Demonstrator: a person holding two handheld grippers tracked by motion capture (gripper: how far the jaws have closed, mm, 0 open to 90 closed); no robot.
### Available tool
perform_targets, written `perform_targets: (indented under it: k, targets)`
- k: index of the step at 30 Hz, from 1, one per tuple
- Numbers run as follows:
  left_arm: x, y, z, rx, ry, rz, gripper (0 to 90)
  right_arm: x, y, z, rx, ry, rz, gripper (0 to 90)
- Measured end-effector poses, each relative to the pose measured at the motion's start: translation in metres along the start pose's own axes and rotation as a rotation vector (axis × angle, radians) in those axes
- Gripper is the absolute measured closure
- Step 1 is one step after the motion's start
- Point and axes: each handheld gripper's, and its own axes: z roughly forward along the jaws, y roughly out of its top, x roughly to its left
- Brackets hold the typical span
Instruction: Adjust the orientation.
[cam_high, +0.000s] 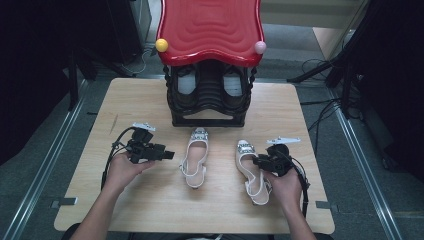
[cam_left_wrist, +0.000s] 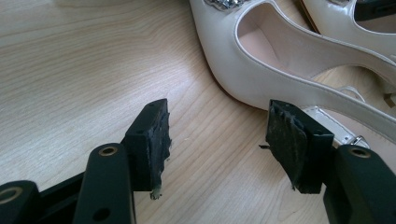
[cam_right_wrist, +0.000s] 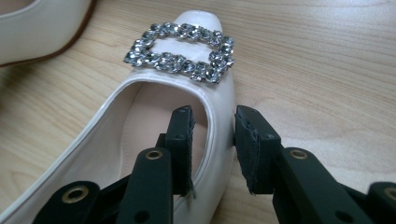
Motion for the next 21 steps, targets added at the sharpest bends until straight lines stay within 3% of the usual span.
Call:
perform_targets:
  k: [5,11,13,21]
  targets:
    - [-0.002,0.002,0.002,0.005,-0.003,0.008,40.6,-0.001,0.004,0.009,0.008,-0.024,0.014,75.2]
    - [-0.003,0.002,0.002,-0.001,-0.001,0.009,40.8,0.001,0.007,0.007,-0.004,0.004,0.05,88.5]
    - [-0.003,0.002,0.002,0.001,-0.001,0.012,40.8,0.003,0.01,0.006,-0.023,0.031,0.069,88.8]
    - [-0.005,-0.001,0.003,0.003,0.002,0.013,40.9,0.016,0.028,0.015,-0.024,0.017,0.03,88.6]
